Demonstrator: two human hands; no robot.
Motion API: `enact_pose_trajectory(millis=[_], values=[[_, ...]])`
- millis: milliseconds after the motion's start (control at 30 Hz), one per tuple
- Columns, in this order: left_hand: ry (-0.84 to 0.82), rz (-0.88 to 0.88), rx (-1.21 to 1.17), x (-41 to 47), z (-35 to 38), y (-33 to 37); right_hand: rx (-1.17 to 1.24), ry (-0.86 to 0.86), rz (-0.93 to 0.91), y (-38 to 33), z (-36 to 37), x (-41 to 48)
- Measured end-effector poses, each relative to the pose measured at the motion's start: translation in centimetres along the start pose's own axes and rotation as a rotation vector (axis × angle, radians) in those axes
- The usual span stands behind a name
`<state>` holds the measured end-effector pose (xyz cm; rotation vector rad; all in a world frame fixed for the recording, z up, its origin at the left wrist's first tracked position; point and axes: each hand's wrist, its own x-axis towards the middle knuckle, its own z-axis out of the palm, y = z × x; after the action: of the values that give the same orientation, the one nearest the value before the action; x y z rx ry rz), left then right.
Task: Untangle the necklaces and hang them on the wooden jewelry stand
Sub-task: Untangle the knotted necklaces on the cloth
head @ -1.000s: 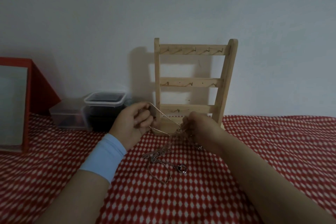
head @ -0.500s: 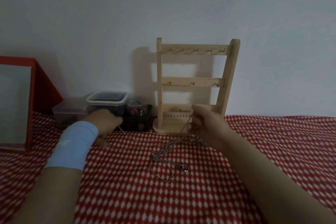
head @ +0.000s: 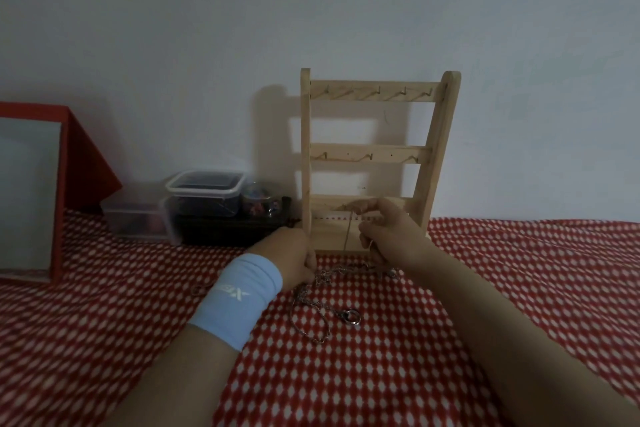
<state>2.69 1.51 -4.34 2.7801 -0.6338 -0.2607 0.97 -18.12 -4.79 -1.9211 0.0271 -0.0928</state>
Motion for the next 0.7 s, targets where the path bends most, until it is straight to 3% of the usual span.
enact_pose_trajectory(millis=[333,533,633,700], values=[[-0.021,-0.010,-0.262,-0.5,-1.0,-2.7,-0.493,-0.092,-0.064,0.2,-1.1,0.5],[-0.003,-0.050,-0.144,-0.9,-2.3,-2.9,-0.740,-0.208,-0.110,0.3,-0.8,0.3],[0.102,0.004,-0.127,-1.1,-2.9,-2.1,-0.821,-0.244,-0.119,0.1,-0.9,0.2],[0.224,0.070,-0.249,-1.2,-3.3,-1.2,-0.870,-0.277,-0.133,-0.3,-0.9,0.1]])
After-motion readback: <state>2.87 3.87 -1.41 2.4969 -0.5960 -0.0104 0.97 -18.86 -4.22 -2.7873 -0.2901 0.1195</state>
